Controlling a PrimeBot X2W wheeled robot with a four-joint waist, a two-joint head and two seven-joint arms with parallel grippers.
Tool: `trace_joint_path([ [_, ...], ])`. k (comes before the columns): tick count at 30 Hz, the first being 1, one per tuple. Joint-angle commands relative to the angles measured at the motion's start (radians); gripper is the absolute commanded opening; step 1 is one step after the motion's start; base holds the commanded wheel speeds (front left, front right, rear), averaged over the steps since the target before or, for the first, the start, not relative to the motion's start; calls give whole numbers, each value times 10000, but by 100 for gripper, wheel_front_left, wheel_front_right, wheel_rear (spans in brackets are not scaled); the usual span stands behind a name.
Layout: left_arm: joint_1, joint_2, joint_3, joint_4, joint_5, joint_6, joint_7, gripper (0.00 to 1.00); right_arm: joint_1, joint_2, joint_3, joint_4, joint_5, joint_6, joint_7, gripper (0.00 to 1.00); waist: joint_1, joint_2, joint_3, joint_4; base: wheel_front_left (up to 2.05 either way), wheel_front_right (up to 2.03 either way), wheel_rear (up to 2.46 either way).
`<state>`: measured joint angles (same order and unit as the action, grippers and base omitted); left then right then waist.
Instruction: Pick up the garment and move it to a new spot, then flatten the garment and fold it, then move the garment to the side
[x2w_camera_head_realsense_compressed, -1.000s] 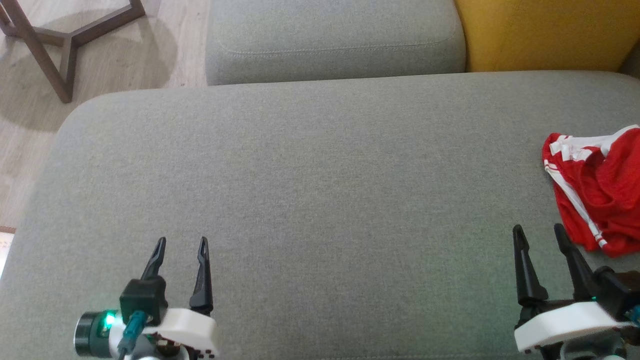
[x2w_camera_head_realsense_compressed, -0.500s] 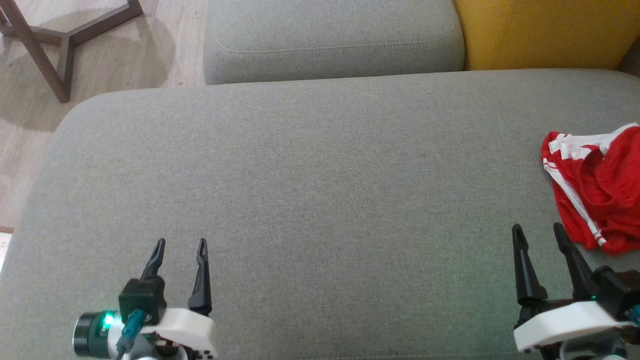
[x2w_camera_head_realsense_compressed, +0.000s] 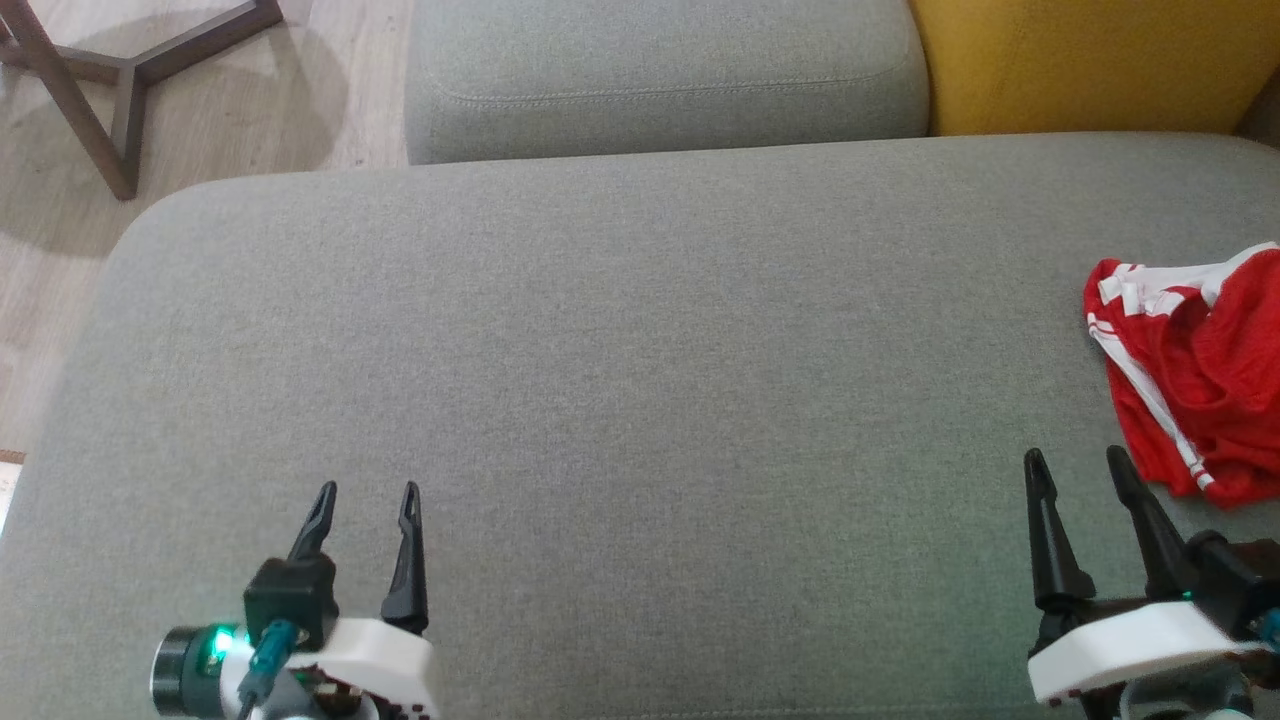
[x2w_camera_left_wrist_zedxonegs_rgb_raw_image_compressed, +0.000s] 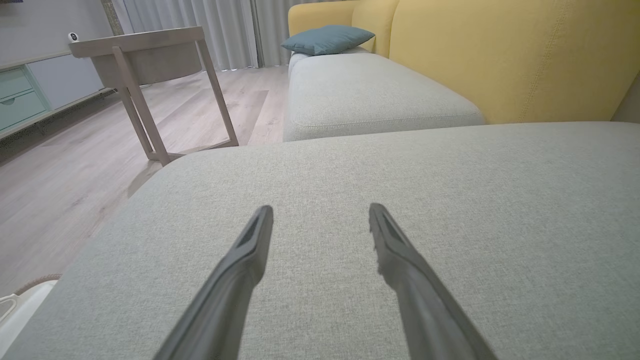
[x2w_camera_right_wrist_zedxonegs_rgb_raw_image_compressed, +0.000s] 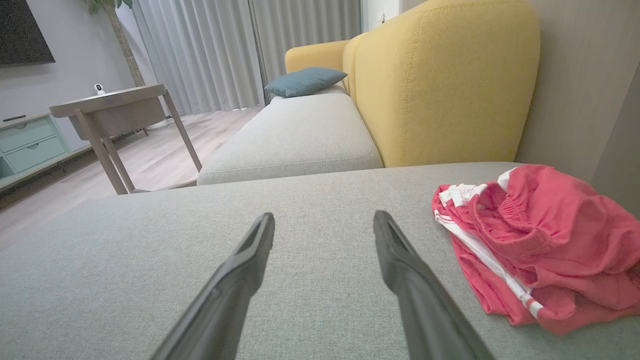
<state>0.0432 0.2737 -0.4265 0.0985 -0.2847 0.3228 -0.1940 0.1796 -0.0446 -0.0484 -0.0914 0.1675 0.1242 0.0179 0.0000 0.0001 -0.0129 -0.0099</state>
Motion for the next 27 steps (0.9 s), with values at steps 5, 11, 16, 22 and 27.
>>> trace_joint_path([
  [5, 119, -118, -171, 383, -59, -13, 0, 0, 17, 2, 45, 437, 3, -2, -1, 0, 0, -1, 20, 15, 0, 0, 0],
  [11, 176, -210, -36, 445, -546, -140, 69, 0, -40, -23, 77, 634, 529, 0, -11, 0, 0, -1, 27, 18, 0, 0, 0],
  [16, 103, -263, 155, 499, -1108, -325, 168, 0, -167, -64, 91, 758, 1153, 3, -3, 0, 0, -1, 33, 21, 0, 0, 0],
  [22, 8, -333, 383, 580, -1771, -553, 286, 0, -313, -104, 106, 900, 1884, 6, 4, 0, 0, -1, 38, 25, 0, 0, 0],
  [27, -71, -395, 578, 644, -2327, -742, 387, 0, -430, -133, 114, 1014, 2495, 9, 13, 0, 0, -1, 44, 29, 0, 0, 0],
])
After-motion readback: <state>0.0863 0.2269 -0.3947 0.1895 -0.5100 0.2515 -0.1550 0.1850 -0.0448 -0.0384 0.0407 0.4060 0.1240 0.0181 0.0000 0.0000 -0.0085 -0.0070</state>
